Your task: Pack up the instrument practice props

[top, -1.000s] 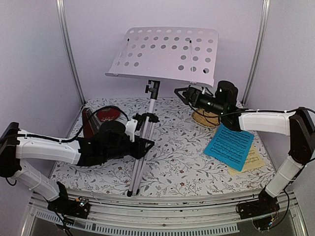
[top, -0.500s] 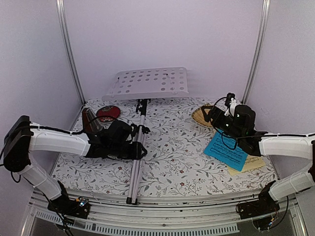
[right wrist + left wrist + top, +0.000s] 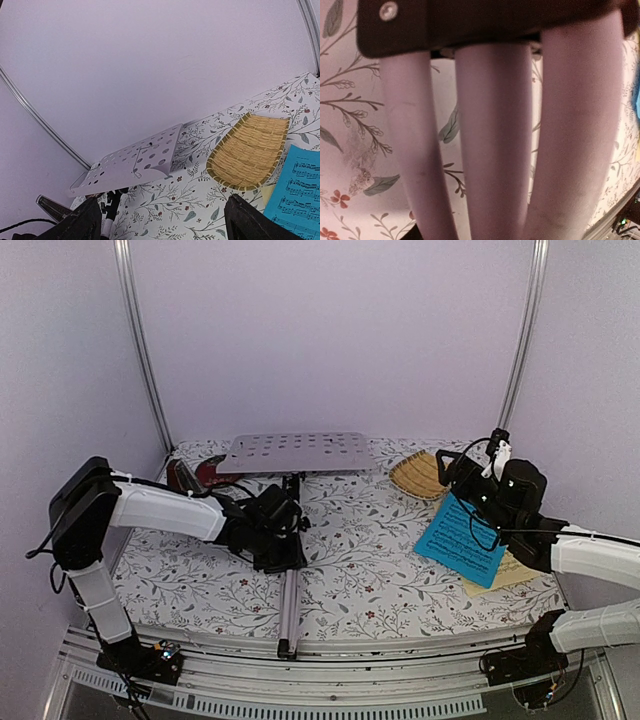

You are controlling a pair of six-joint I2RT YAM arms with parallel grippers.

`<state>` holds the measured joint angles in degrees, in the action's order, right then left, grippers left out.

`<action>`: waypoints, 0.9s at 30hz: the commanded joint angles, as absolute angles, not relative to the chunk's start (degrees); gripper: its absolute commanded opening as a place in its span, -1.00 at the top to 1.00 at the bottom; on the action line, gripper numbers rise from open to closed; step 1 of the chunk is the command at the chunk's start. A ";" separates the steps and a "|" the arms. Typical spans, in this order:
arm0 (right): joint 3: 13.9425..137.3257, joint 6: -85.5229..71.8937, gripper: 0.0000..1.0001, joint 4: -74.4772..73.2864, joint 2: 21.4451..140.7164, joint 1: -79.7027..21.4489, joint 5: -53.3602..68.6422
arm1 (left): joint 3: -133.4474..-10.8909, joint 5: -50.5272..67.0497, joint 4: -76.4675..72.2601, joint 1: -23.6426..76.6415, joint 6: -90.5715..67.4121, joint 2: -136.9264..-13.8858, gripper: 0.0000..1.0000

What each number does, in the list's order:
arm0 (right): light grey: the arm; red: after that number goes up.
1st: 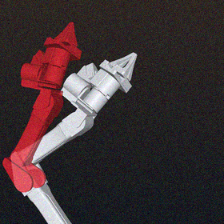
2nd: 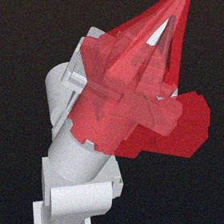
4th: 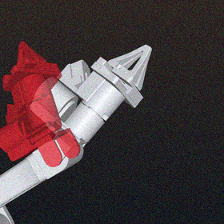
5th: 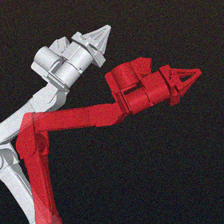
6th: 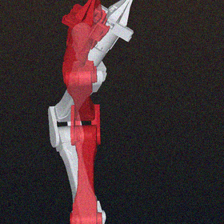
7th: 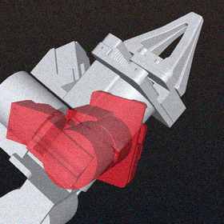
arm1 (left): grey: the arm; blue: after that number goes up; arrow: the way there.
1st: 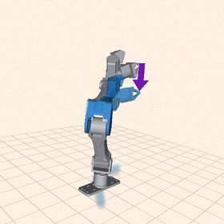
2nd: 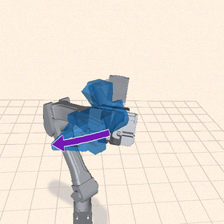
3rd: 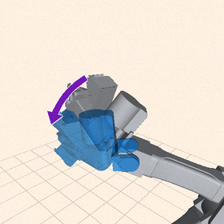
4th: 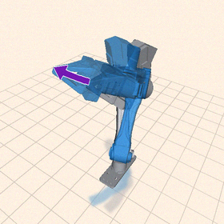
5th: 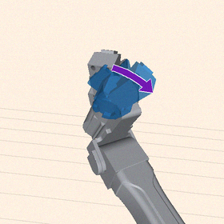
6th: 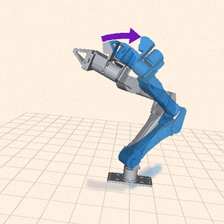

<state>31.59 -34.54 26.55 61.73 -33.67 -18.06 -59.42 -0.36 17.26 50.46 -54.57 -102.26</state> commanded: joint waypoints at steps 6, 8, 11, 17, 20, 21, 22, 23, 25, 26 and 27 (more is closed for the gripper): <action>29.93 -33.98 -0.72 25.69 60.37 -33.49 -19.98 | -70.17 -7.32 12.26 50.45 -48.41 -105.73 0.74; 29.83 -34.26 -0.72 25.70 60.42 -33.49 -19.95 | -71.05 -8.39 14.14 50.46 -47.61 -106.91 0.63; 29.88 -34.62 -0.72 25.94 60.62 -33.48 -20.00 | -71.77 -9.65 15.63 50.58 -46.82 -108.02 0.46; 29.97 -34.46 -0.72 26.23 60.99 -33.49 -20.21 | -72.64 -11.79 17.80 50.81 -44.64 -109.06 0.04; 30.13 -34.30 -0.72 26.26 60.83 -33.49 -20.15 | -72.43 -12.05 17.76 50.83 -43.36 -108.84 -0.12; 30.14 -34.24 -0.72 26.27 60.70 -33.49 -20.17 | -72.35 -11.98 17.61 50.87 -43.02 -108.75 -0.15; 30.10 -34.16 -0.72 26.27 60.59 -33.49 -20.21 | -72.27 -11.91 17.51 50.85 -42.76 -108.68 -0.19; 30.14 -34.04 -0.72 26.21 60.44 -33.49 -20.26 | -72.37 -11.81 17.31 50.82 -42.38 -108.52 -0.23; 30.19 -33.77 -0.72 26.40 60.22 -33.49 -20.07 | -72.31 -11.02 16.48 50.86 -41.27 -108.04 -0.32; 30.23 -33.47 -0.72 26.73 60.14 -33.50 -19.41 | -72.07 -10.50 15.55 50.83 -40.34 -107.57 -0.36; 30.59 -32.59 -0.72 27.16 60.19 -33.51 -18.13 | -71.92 -9.72 14.35 50.80 -39.10 -106.72 -0.41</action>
<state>30.30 -34.48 25.98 61.14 -33.67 -19.40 -71.26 -9.69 19.40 50.83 -43.57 -109.62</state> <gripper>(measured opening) 0.859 0.671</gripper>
